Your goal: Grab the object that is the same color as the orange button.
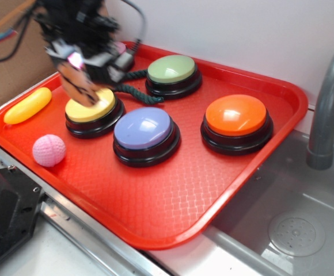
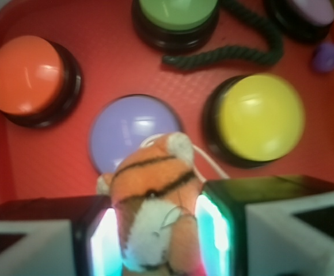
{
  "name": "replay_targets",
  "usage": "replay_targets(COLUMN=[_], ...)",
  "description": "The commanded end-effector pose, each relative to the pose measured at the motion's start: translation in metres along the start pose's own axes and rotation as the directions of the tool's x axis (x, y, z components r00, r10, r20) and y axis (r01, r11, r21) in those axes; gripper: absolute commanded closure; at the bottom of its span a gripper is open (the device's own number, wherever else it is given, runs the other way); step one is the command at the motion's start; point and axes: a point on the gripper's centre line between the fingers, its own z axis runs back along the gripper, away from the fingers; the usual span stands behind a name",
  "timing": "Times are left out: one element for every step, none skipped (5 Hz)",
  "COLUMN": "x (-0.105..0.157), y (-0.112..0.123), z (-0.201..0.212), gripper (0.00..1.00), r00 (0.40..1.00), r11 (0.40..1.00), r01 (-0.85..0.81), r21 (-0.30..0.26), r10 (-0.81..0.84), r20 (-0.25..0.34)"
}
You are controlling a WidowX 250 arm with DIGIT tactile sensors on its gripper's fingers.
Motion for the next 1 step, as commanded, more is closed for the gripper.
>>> replay_targets(x=[0.0290], y=[0.0231], z=[0.0195], gripper=[1.00], r00=[0.995], r11=[0.995], r01=[0.095], r21=[0.022], r10=[-0.095], r20=[-0.015])
